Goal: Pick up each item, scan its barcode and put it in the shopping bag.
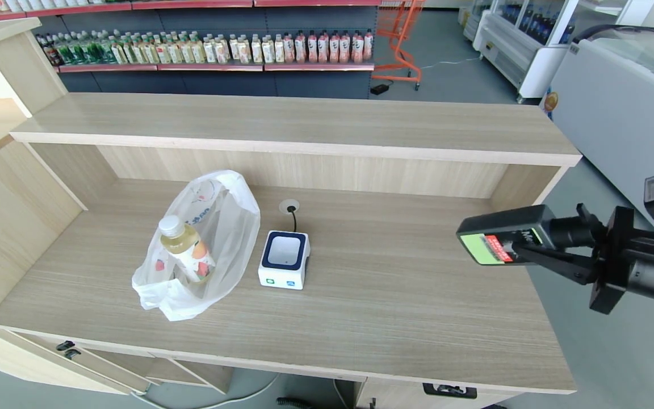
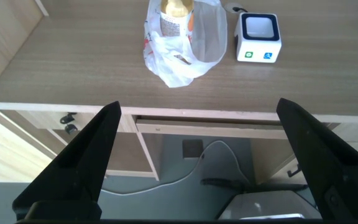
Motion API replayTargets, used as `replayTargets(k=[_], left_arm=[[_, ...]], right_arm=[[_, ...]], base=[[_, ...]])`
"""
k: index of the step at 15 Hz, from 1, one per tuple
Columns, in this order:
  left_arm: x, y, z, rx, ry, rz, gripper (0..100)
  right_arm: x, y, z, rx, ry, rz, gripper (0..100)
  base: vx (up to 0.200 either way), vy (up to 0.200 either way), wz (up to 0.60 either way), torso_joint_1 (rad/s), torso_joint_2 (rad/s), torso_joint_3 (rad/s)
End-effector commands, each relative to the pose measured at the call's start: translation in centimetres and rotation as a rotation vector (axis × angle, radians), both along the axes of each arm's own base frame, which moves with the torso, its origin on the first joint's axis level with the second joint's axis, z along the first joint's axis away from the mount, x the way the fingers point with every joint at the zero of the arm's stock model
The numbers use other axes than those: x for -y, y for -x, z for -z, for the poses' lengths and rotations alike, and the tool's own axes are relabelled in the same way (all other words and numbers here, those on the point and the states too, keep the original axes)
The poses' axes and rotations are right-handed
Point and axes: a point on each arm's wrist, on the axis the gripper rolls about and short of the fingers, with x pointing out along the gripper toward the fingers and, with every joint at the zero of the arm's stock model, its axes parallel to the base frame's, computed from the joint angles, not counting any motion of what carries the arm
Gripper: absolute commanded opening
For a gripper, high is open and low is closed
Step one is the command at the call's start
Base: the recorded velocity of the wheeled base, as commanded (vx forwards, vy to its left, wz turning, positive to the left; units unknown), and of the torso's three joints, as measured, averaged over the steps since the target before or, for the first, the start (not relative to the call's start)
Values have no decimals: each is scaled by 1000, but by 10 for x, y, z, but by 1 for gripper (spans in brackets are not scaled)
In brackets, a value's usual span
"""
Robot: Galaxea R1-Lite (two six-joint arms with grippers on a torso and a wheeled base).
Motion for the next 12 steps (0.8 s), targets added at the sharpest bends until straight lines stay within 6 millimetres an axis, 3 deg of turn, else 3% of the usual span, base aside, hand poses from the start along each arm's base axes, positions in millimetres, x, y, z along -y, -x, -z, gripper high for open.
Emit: replayTargets(k=[1,3,7,12], left_arm=[[0,0,0,-2,0,1,100],[0,0,0,-2,0,1,100],[0,0,0,-2,0,1,100],[0,0,0,-2,0,1,100]], right_arm=[[-7,-20,-5,-246,-234,115,0],[-39,-38,3,-462,-391,164,0],[-95,-51,18,-713,-555,209,0],[-108,-74,39,-809,-577,270,0]], base=[[0,0,0,0,0,0],[0,0,0,0,0,0],[0,0,0,0,0,0],[0,0,0,0,0,0]])
